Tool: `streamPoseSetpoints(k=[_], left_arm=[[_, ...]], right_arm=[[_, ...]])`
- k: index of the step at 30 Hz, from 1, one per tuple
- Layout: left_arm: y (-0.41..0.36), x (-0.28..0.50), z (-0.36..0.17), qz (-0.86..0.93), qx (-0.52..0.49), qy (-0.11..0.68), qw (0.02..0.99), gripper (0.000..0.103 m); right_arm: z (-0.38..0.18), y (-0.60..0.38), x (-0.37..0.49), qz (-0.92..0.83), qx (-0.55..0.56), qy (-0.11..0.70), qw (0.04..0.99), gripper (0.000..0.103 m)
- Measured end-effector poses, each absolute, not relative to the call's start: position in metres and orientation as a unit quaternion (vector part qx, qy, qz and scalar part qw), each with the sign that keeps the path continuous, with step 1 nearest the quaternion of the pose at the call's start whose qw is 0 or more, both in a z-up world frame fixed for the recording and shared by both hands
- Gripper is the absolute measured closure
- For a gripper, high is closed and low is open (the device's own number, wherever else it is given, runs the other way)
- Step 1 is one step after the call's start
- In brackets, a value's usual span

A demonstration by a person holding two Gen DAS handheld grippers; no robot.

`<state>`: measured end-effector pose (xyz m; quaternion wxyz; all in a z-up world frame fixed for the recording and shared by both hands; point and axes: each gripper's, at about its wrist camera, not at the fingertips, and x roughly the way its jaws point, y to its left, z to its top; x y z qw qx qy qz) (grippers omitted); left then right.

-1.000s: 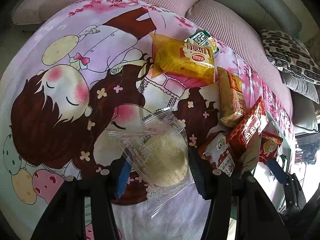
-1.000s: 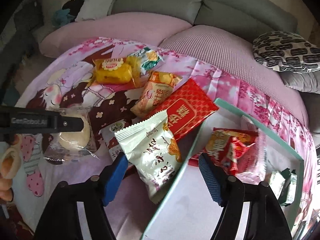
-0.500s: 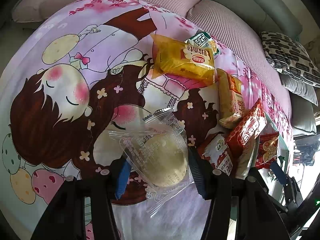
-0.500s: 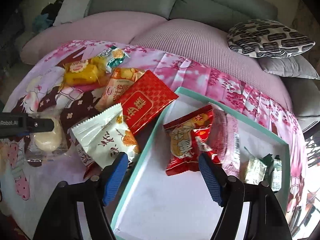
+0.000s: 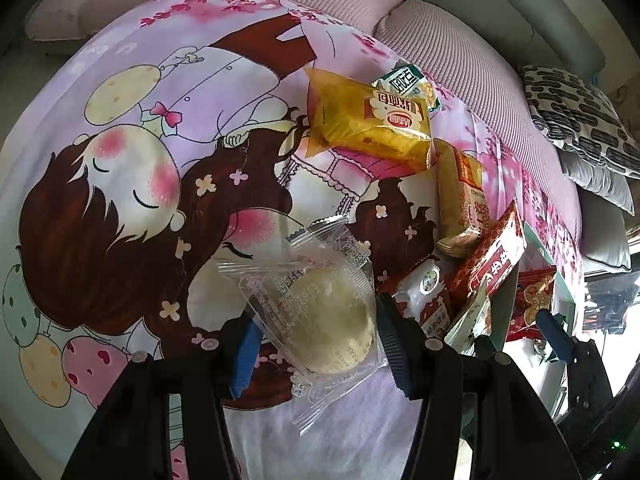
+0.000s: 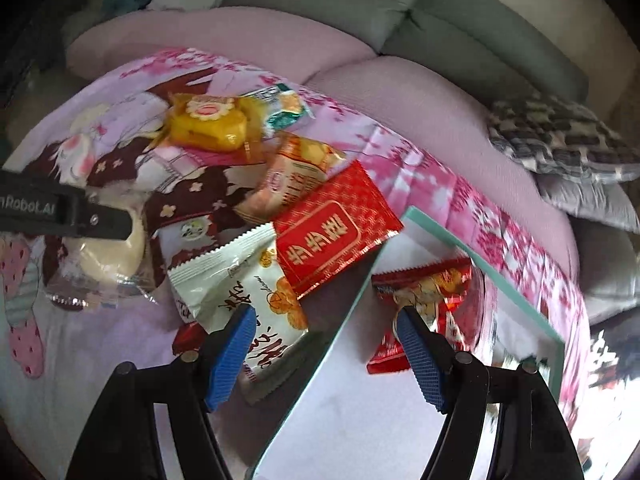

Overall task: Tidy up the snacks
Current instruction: 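Move the right gripper to the white orange-printed biscuit pack while the left holds the bun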

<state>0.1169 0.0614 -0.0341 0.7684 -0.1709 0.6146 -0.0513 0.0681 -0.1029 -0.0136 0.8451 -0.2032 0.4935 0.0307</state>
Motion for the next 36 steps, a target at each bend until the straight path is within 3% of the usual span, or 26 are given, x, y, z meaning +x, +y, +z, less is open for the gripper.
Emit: streamPoseSetpoints(k=[24, 29, 36], left_arm=[[0.062, 0.118, -0.034, -0.049, -0.173, 0.614, 0.768, 0.046], [0.061, 0.116, -0.033, -0.049, -0.166, 0.613, 0.771, 0.048], [0.062, 0.115, -0.033, -0.05, -0.17, 0.614, 0.769, 0.048]], right_arm=[[-0.035, -0.092, 0.086, 0.228, -0.218, 0.574, 0.755, 0.03], [-0.04, -0.091, 0.082, 0.221, -0.202, 0.583, 0.755, 0.04], [-0.04, -0.097, 0.073, 0.182, -0.151, 0.591, 0.771, 0.044]])
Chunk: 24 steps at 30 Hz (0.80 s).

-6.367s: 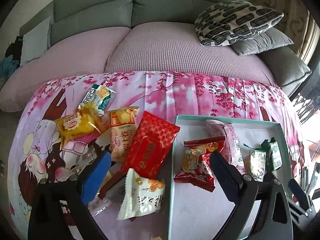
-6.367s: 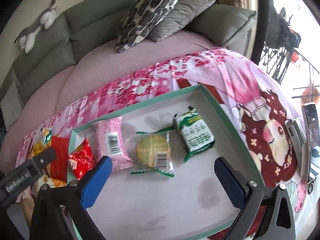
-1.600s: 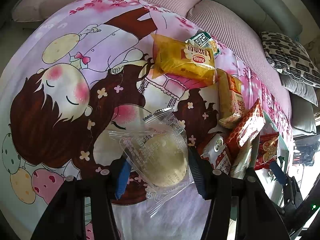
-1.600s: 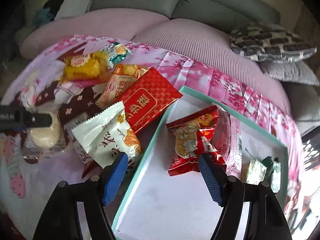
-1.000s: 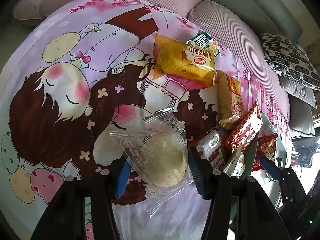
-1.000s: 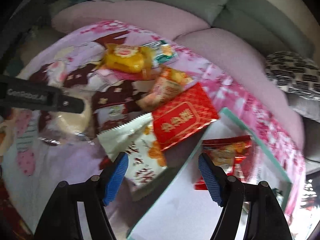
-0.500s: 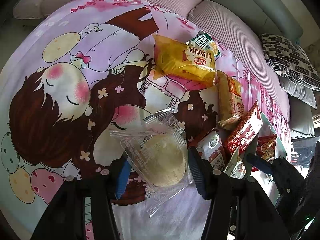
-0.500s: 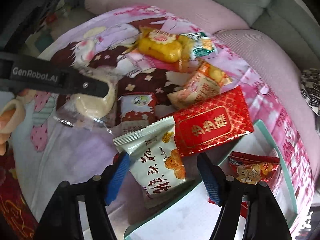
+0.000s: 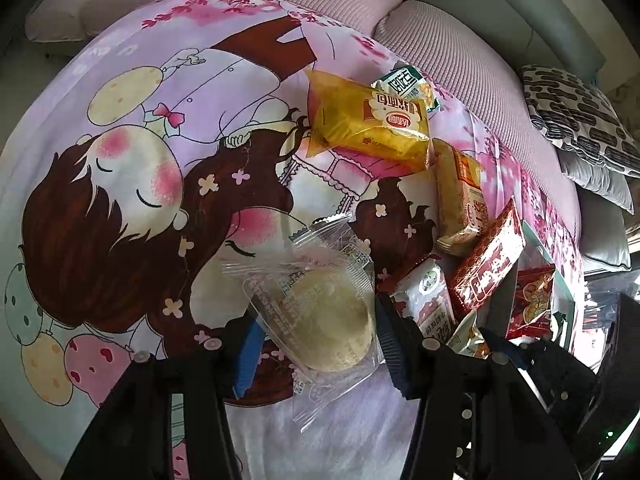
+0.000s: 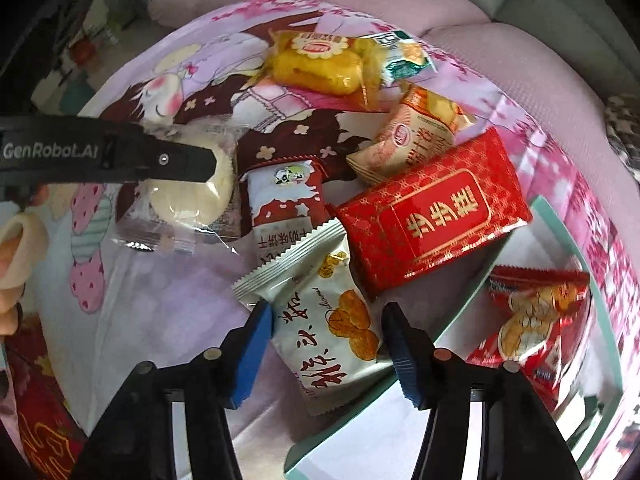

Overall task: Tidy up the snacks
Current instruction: 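Move the right gripper to the white orange-printed biscuit pack while the left holds the bun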

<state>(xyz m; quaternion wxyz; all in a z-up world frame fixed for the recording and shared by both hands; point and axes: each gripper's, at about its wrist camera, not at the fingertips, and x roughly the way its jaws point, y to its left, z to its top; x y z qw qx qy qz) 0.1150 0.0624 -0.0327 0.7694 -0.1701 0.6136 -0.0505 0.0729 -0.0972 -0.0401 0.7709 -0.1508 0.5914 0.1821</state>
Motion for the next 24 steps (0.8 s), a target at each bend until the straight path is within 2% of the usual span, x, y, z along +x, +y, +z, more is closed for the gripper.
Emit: streamPoseSetpoints(k=[8, 14, 24], left_arm=[[0.065, 0.11, -0.031, -0.055, -0.173, 0.612, 0.769, 0.049], [0.066, 0.098, -0.031, -0.058, -0.166, 0.609, 0.774, 0.051], [0.074, 0.08, -0.027, -0.077, -0.176, 0.604, 0.774, 0.054]], right_arm=[[-0.04, -0.1, 0.065, 0.127, -0.043, 0.618, 0.775, 0.044], [-0.039, -0.109, 0.049, 0.113, 0.033, 0.607, 0.786, 0.044], [-0.036, -0.095, 0.023, 0.085, 0.027, 0.59, 0.803, 0.043]])
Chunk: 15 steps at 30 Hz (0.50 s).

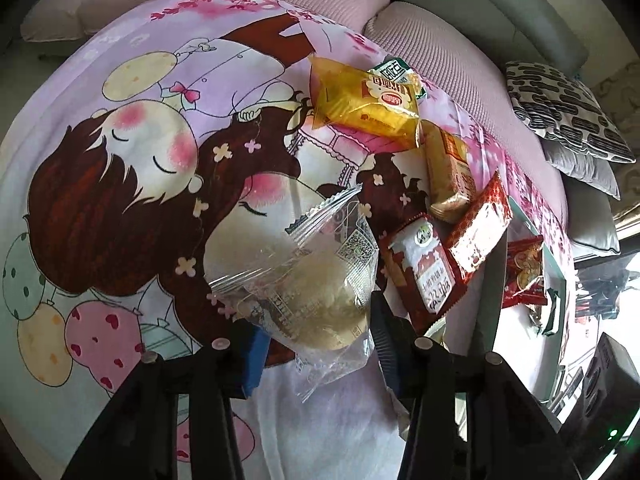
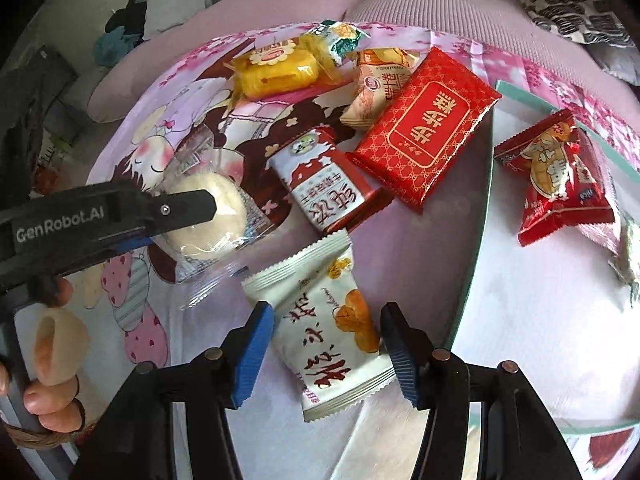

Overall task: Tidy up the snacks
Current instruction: 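Move the right gripper to the white orange-printed biscuit pack while the left holds the bun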

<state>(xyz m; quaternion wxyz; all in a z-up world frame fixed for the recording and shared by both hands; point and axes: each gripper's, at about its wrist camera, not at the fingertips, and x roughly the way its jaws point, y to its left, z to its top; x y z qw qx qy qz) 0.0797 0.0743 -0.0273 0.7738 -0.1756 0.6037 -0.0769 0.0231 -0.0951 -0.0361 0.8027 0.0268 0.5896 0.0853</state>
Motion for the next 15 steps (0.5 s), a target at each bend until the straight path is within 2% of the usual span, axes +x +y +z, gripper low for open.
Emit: streamPoseSetpoints(k=[15], left_arm=[[0.076, 0.08, -0.026, -0.072, -0.182, 0.606, 0.771, 0.054]], right_arm=[[-0.053, -0.055, 0.012, 0.045, -0.092, 0.572, 0.814, 0.039]])
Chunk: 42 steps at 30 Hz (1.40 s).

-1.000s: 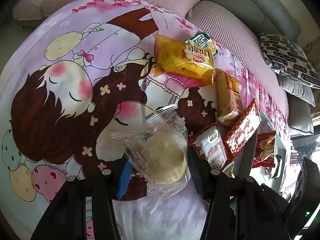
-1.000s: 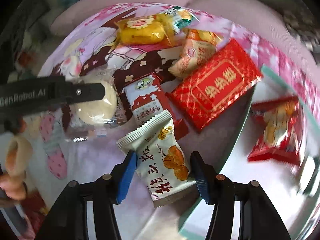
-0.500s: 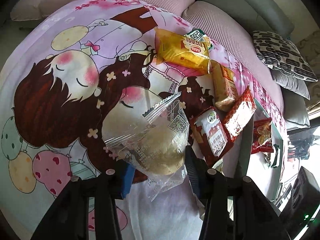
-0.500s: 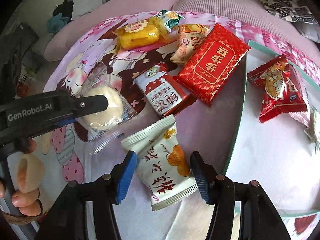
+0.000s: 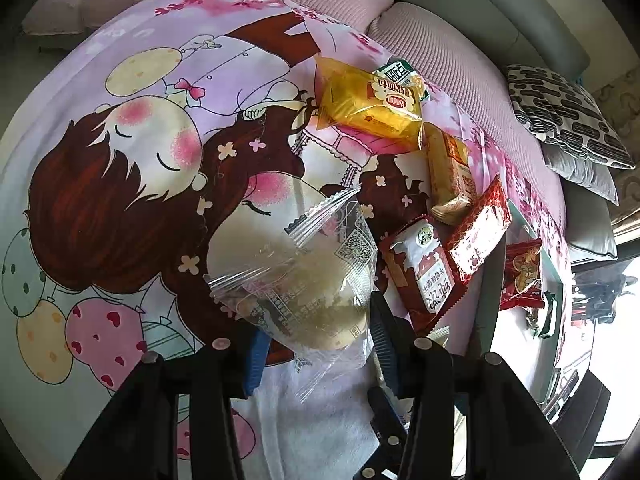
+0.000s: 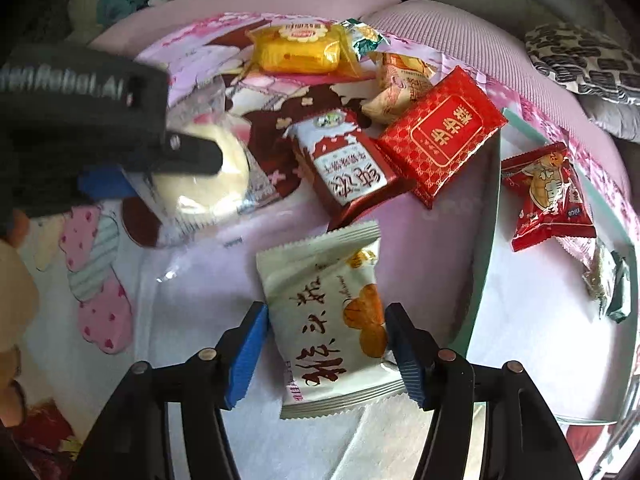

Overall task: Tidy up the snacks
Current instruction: 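Move the right gripper to the white orange-printed biscuit pack while the left holds the bun, then close the right gripper on the white orange-printed biscuit pack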

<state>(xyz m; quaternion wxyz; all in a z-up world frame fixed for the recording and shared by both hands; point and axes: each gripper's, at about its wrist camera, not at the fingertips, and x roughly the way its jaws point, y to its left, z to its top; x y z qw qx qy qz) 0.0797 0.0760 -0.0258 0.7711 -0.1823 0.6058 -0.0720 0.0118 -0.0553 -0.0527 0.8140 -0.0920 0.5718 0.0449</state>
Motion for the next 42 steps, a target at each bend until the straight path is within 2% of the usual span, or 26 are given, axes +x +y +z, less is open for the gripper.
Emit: streamPoseSetpoints(k=[6, 7, 9, 18, 32, 42], left_arm=[[0.073, 0.08, -0.025, -0.067, -0.173, 0.605, 0.774, 0.054], [0.073, 0.08, -0.025, -0.066, -0.172, 0.605, 0.775, 0.054], [0.071, 0.081, -0.025, -0.062, -0.17, 0.605, 0.775, 0.054], [0.068, 0.083, -0.024, -0.055, -0.165, 0.599, 0.782, 0.057], [0.065, 0.076, 0.018, -0.054, -0.161, 0.534, 0.828, 0.059], [0.021, 0.068, 0.038, -0.117, -0.133, 0.506, 0.844, 0.059]], right_arm=[[-0.052, -0.068, 0.008, 0.027, -0.068, 0.561, 0.824, 0.04], [-0.05, -0.074, 0.007, 0.024, -0.058, 0.56, 0.826, 0.045], [-0.049, -0.081, 0.009, 0.016, -0.037, 0.557, 0.829, 0.048], [-0.037, -0.096, 0.025, 0.014, 0.003, 0.534, 0.845, 0.049], [0.004, -0.108, 0.011, 0.015, 0.059, 0.484, 0.873, 0.049], [0.023, -0.17, 0.001, -0.048, 0.123, 0.454, 0.881, 0.049]])
